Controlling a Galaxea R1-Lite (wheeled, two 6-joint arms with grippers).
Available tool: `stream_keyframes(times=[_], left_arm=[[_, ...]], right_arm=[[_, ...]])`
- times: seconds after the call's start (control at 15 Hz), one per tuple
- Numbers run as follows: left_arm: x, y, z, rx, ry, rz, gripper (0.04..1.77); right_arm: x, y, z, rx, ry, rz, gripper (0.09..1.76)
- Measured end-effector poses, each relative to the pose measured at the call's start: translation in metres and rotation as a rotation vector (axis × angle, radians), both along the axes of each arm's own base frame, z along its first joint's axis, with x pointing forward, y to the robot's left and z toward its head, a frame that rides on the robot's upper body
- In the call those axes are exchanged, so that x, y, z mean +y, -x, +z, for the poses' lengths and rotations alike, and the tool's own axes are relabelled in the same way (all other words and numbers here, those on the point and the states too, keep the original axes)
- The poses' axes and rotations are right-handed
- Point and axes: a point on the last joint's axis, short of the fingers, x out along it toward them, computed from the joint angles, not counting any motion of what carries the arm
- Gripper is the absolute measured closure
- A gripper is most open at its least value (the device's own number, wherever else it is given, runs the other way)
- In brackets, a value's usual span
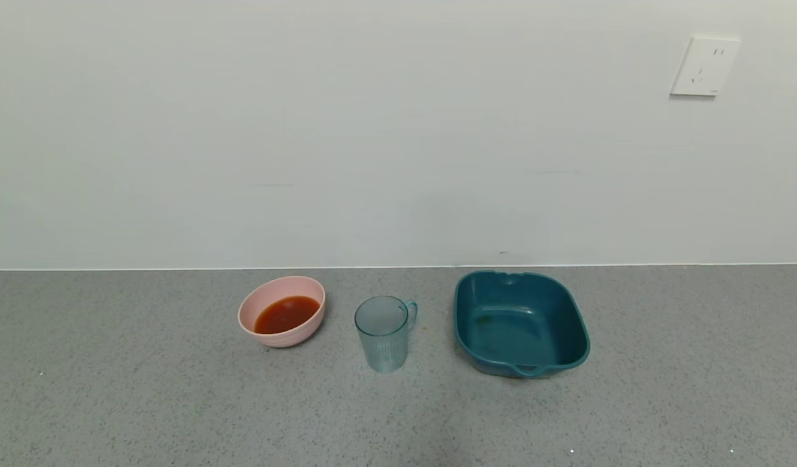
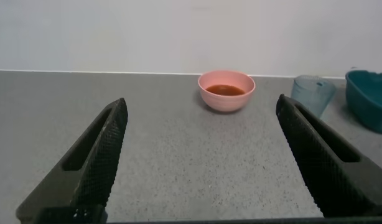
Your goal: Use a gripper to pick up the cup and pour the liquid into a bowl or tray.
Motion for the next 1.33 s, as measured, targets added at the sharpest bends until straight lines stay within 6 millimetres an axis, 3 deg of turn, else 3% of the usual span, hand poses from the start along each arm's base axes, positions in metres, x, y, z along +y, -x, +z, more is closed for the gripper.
stream_keyframes(times=[0.87, 1.33], left_arm=[[-0.002, -0.019, -0.049, 0.152, -0.022, -0.094, 0.09], [-0.002, -0.019, -0.048, 0.143, 0.005, -0.103, 0.09]], right_arm=[[0.000, 0.000, 0.000, 0.000, 0.000, 0.000, 0.14], [0.000, 0.000, 0.000, 0.000, 0.000, 0.000, 0.14]])
